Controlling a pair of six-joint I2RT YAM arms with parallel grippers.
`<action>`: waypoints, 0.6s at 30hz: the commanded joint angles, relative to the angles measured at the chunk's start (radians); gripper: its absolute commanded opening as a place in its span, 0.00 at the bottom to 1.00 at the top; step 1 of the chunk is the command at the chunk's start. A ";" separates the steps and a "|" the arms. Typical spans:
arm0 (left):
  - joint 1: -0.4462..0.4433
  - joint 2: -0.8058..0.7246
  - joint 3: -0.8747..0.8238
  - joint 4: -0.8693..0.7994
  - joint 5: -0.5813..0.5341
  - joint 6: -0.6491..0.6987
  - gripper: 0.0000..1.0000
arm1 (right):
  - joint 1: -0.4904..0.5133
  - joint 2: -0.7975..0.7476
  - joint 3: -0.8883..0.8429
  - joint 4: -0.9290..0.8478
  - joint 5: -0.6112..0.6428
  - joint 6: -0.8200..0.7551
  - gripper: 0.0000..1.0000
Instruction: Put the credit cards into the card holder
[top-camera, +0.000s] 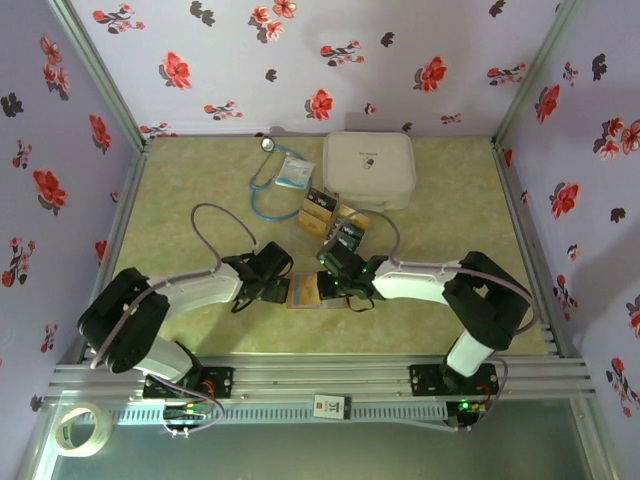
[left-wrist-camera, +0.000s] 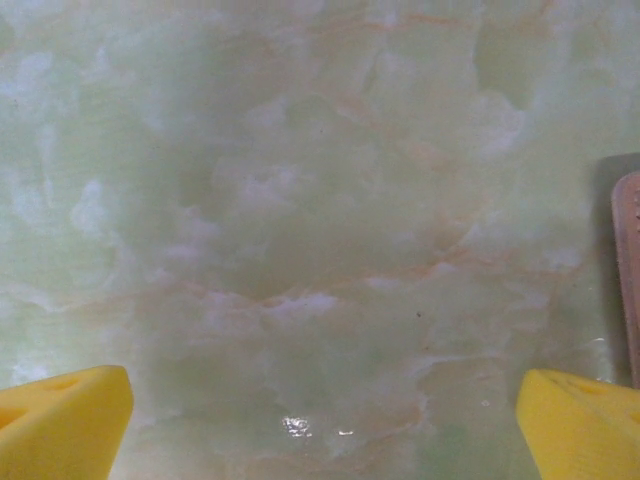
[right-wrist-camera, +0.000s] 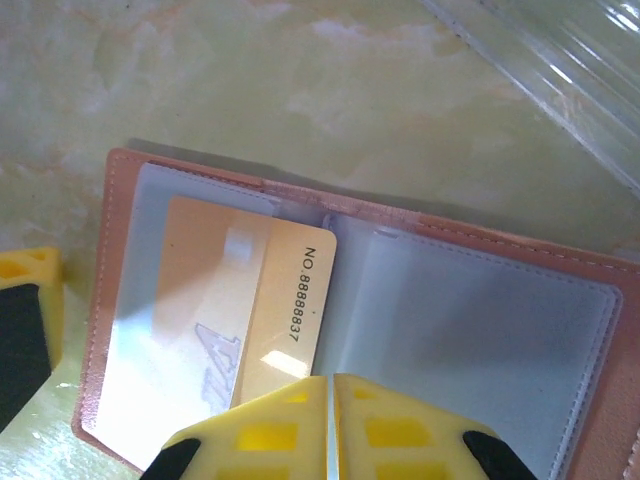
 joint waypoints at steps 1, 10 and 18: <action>0.006 0.032 0.009 -0.008 0.008 -0.005 1.00 | 0.014 0.027 -0.001 0.031 -0.002 0.025 0.09; -0.003 0.057 0.006 0.010 0.024 -0.003 1.00 | 0.035 0.070 0.042 0.027 -0.012 0.025 0.09; -0.016 0.071 -0.002 0.025 0.032 -0.012 1.00 | 0.051 0.100 0.077 0.026 -0.026 0.026 0.08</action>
